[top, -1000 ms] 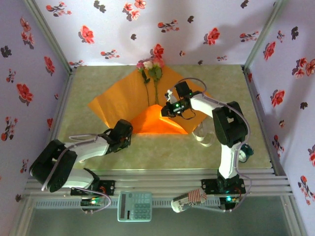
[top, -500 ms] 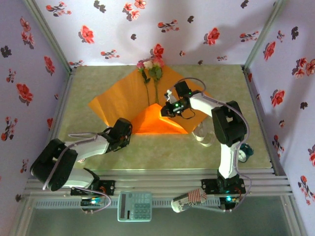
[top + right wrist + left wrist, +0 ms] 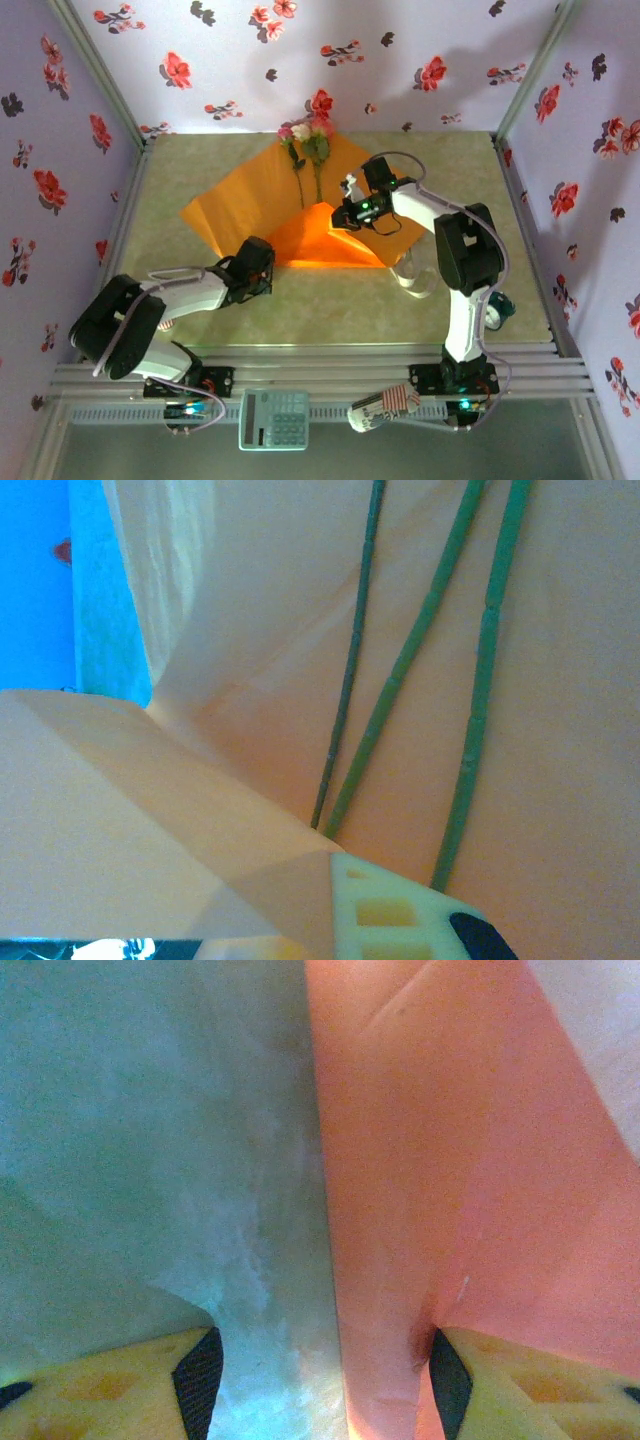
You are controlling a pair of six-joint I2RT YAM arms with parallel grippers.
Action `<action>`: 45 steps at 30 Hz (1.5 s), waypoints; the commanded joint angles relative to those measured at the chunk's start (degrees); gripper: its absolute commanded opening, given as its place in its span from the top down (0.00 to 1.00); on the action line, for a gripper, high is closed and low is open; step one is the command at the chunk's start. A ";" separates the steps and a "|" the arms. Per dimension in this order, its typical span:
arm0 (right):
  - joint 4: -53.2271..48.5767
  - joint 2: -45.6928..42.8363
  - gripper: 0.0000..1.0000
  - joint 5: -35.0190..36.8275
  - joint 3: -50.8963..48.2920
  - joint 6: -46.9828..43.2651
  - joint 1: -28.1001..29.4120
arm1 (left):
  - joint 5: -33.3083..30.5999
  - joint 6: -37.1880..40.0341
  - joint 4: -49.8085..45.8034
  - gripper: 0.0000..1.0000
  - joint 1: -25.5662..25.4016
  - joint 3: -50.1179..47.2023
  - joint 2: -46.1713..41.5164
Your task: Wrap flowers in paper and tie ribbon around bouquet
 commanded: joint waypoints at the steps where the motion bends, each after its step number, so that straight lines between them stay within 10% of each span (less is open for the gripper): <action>1: -1.57 1.12 1.00 -1.85 1.10 0.64 -0.10 | -0.19 -0.76 5.46 0.40 -0.29 2.28 2.85; 20: -3.42 1.38 1.00 -4.37 -1.06 1.35 0.05 | 0.37 -0.16 2.79 0.43 -1.87 4.34 4.55; 34: -3.52 0.48 0.99 -2.22 -1.43 3.76 0.10 | -0.75 0.84 2.88 0.92 -1.81 3.89 4.55; 39: -8.24 -6.95 0.51 13.72 -3.62 18.19 -0.04 | 0.00 2.07 3.96 1.00 -1.81 3.24 3.19; 45: -5.05 -27.58 0.36 25.87 -19.03 50.47 3.02 | 0.88 2.17 4.92 1.00 -1.83 1.25 1.66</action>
